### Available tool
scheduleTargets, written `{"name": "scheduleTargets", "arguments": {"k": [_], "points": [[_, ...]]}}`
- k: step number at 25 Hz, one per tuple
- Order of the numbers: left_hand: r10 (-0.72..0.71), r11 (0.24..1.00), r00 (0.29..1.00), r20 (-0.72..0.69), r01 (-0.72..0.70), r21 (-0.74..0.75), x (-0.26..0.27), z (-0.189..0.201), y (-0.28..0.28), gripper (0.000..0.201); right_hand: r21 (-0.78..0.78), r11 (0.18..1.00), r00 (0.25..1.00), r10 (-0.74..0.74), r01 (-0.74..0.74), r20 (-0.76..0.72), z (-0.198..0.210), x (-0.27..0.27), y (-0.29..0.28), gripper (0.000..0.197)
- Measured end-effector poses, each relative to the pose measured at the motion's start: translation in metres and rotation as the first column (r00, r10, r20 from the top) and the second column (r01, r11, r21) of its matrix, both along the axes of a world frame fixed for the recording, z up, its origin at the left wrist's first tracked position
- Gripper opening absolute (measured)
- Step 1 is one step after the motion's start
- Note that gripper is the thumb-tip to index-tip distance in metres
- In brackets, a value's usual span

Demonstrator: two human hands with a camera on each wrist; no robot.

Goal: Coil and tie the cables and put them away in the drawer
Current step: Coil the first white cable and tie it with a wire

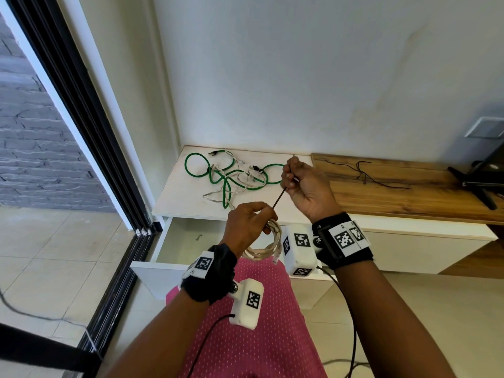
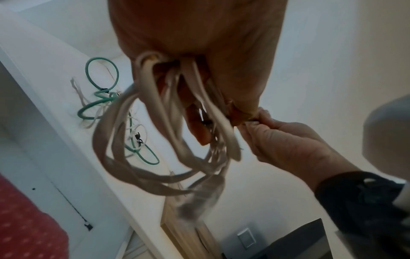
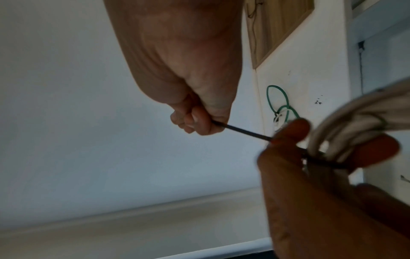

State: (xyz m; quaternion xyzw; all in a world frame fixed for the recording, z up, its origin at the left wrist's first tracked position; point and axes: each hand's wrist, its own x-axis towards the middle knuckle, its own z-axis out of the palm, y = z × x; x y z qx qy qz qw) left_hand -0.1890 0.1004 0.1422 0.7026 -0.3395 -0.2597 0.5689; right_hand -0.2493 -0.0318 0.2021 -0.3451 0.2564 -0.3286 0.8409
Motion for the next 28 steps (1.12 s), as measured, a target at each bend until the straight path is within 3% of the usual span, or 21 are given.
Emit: {"name": "scheduleTargets", "arguments": {"k": [5, 11, 15, 20, 25, 28], "points": [[0.023, 0.999, 1.0, -0.009, -0.023, -0.038, -0.002, 0.0, 0.003, 0.022, -0.03, 0.997, 0.996, -0.076, 0.075, -0.039, 0.005, 0.008, -0.013, 0.023], [0.063, 0.996, 0.994, 0.084, -0.068, 0.056, 0.005, -0.01, 0.002, 0.019, -0.056, 0.99, 0.984, -0.139, 0.133, -0.115, 0.011, 0.019, -0.01, 0.026], [0.134, 0.99, 0.982, -0.133, -0.138, -0.02, 0.018, -0.018, 0.003, 0.016, -0.107, 0.992, 0.986, -0.085, 0.07, -0.146, 0.011, 0.018, 0.012, 0.029], [0.221, 0.966, 0.964, -0.15, -0.237, -0.103, 0.016, -0.027, 0.0, 0.024, -0.13, 0.991, 0.992, -0.019, 0.002, -0.126, 0.009, 0.012, 0.031, 0.029], [0.314, 0.942, 0.948, -0.058, -0.318, -0.11, 0.023, -0.023, -0.011, 0.028, -0.132, 0.991, 0.995, 0.024, -0.037, -0.095, 0.008, 0.011, 0.036, 0.031], [0.279, 0.952, 0.947, -0.157, -0.294, -0.084, 0.027, -0.024, -0.01, 0.028, -0.131, 0.989, 0.996, 0.058, -0.067, -0.071, 0.0, 0.007, 0.04, 0.025]]}}
